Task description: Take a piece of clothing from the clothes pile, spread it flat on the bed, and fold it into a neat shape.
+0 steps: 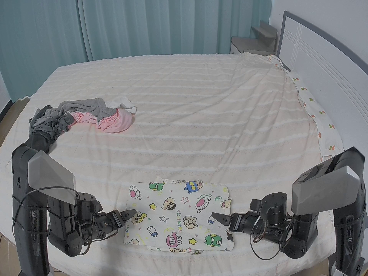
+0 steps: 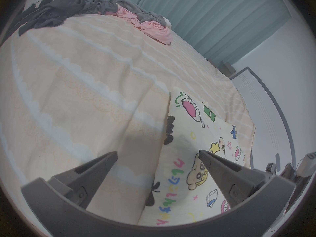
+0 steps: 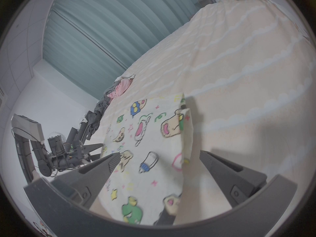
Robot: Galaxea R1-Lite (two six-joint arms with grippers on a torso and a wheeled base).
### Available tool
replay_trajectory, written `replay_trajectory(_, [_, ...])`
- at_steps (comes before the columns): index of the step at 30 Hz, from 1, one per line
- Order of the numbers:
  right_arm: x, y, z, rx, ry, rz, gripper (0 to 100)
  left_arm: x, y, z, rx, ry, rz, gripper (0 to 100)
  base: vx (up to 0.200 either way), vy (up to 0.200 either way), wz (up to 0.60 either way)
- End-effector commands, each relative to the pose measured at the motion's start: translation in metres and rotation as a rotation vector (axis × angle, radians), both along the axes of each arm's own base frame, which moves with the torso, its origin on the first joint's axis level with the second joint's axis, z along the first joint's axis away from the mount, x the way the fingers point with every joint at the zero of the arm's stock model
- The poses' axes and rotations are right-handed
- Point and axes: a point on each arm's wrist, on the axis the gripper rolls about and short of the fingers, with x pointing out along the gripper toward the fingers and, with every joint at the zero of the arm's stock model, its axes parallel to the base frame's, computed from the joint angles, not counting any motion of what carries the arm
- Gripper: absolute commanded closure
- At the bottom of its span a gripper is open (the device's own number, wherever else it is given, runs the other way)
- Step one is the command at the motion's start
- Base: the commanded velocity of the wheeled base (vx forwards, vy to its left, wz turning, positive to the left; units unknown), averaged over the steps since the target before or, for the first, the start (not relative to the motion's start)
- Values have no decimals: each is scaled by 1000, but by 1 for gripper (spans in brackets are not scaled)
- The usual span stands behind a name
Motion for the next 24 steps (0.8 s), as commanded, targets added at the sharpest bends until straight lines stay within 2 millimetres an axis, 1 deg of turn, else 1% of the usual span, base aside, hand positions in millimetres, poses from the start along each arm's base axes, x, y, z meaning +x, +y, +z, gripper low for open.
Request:
replay_trajectory(1, [12, 1, -21, -17, 9, -12, 0, 7, 0, -5, 10, -23, 1, 0, 0, 0, 0])
replay_trajectory(3, [15, 4, -20, -7, -2, -10, 0, 8, 4, -4, 11, -28, 15, 0, 0, 0, 0])
replay_trajectory(6, [17, 7, -23, 0, -5, -6, 0, 8, 5, -5, 5, -24, 10, 0, 0, 0, 0])
replay_trajectory(7, [16, 9, -28, -3, 4, -1, 0, 10, 4, -5, -5, -24, 4, 0, 0, 0, 0])
replay_trajectory(9, [15, 10, -30, -3, 12, 3, 0, 11, 3, -8, -8, -19, -5, 0, 0, 0, 0])
replay_trajectory(16, [17, 12, -29, 15, 10, -8, 0, 13, -1, -7, -58, -23, -84, 0, 0, 0, 0])
replay_trajectory(19, [19, 13, -29, 17, 4, -7, 0, 17, -5, -7, -63, -40, -94, 0, 0, 0, 0])
replay_trajectory(24, [18, 16, -28, 19, -2, -3, 0, 17, -5, -6, -69, -41, -96, 0, 0, 0, 0])
